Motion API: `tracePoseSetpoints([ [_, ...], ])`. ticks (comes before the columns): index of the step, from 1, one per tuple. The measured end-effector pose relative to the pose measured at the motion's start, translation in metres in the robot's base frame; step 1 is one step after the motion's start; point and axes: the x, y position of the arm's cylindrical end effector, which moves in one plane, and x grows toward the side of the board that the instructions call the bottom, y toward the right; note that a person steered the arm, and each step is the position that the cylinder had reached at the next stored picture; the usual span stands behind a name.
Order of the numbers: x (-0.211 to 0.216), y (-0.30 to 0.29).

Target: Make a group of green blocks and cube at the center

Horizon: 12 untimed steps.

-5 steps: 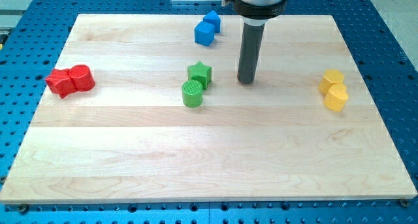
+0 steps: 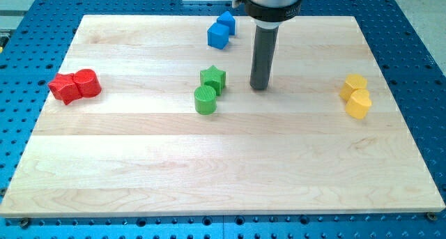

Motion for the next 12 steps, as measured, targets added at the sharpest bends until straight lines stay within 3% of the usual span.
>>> tracePoseSetpoints([
  [3, -0.034, 0.025],
  [4, -0.093, 0.038],
  [5, -0.178, 0.039],
  [6, -0.200, 0.012],
  [7, -0.186, -0.047],
  [9, -0.071, -0.131],
  [10, -0.061, -0.128],
  [11, -0.117, -0.125],
  [12, -0.125, -0.062],
])
